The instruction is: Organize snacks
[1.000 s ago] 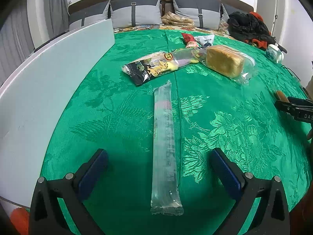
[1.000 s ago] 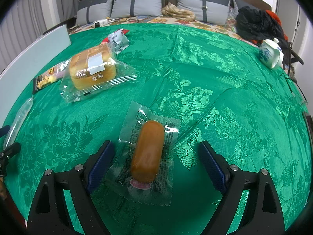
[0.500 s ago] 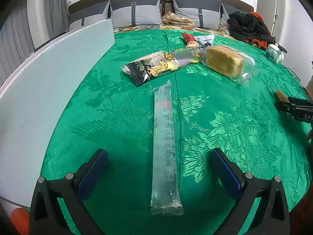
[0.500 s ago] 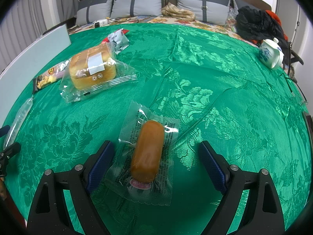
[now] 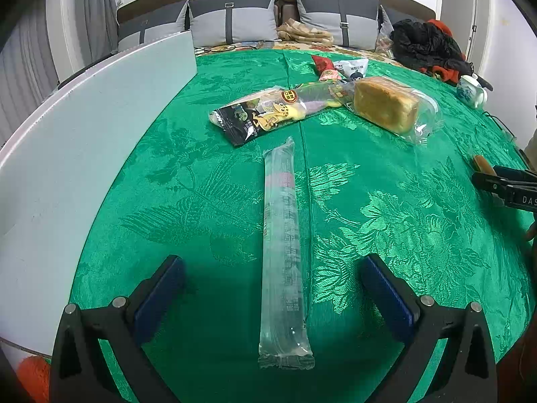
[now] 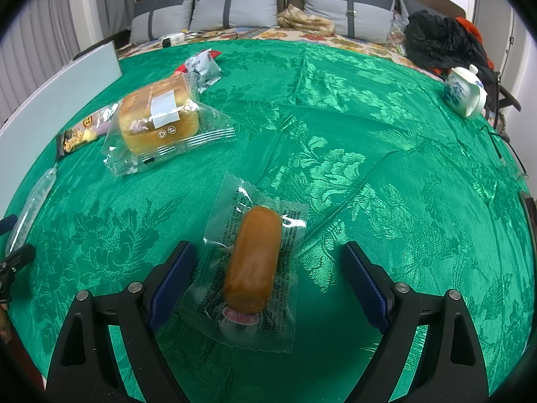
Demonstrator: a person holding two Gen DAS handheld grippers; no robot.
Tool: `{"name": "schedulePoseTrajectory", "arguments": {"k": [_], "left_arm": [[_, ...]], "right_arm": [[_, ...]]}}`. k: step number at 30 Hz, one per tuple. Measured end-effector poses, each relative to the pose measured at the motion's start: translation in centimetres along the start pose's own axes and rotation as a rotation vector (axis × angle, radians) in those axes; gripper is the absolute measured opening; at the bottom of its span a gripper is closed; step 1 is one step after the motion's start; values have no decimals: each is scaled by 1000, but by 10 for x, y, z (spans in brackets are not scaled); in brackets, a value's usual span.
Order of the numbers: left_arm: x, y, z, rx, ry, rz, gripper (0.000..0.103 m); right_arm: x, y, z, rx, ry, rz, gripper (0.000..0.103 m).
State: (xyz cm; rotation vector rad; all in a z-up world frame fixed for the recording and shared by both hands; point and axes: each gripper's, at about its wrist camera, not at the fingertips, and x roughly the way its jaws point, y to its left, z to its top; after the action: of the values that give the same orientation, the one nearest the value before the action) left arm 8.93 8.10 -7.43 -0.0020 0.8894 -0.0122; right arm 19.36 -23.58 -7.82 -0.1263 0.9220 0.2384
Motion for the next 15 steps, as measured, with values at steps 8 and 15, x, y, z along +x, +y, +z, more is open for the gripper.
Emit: {"name": "schedulePoseTrajectory", "arguments": {"k": [8,15], "left_arm": [[4,0,6,1,59,-9,103],[2,-3,6,24,115,-25,103]], "right_arm": [[-3,0,-1,1,0,6,92],[-3,0,-1,1,0,6,92]]}}
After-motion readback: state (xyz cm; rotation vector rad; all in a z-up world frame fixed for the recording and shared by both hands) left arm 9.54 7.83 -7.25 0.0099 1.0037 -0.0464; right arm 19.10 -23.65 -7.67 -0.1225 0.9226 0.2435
